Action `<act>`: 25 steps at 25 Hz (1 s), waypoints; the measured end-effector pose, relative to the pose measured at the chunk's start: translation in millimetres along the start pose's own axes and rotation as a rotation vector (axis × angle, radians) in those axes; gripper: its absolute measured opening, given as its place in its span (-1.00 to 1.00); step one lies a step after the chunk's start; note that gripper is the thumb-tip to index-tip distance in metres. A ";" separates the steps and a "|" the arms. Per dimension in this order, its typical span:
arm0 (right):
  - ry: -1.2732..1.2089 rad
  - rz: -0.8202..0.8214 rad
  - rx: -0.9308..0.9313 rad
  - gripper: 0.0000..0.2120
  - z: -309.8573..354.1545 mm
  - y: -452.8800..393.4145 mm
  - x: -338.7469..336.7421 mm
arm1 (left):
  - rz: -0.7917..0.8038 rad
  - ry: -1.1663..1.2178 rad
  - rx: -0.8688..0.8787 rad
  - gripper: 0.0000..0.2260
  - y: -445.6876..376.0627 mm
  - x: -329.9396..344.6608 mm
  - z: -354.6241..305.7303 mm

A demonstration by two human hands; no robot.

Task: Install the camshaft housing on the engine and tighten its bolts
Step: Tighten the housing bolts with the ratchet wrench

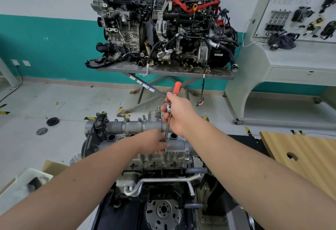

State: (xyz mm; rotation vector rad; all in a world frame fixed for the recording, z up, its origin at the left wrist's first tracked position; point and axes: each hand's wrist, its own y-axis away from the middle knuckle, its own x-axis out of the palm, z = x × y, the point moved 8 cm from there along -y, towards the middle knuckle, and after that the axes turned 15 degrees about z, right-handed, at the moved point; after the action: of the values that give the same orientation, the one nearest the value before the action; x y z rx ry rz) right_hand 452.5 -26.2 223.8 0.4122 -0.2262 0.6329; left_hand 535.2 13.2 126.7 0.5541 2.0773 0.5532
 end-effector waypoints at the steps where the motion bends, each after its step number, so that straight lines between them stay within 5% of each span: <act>1: 0.012 0.005 -0.003 -0.80 0.0 -0.4 1.0 | 0.011 0.040 -0.005 -0.70 -0.3 1.3 1.7; 4: 0.061 0.030 0.005 -0.82 -1.0 -1.7 5.7 | 0.051 0.164 -0.029 -0.68 0.5 6.0 6.9; 25: 0.130 0.139 0.006 -0.81 0.8 -2.5 10.1 | -0.016 -0.013 -0.018 -0.62 -10.4 6.0 3.1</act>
State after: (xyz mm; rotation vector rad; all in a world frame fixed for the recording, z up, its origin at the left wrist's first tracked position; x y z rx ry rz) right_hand 461.9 -23.0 227.0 0.3621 -0.1296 0.7942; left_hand 533.0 8.9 115.4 0.5286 2.0609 0.5567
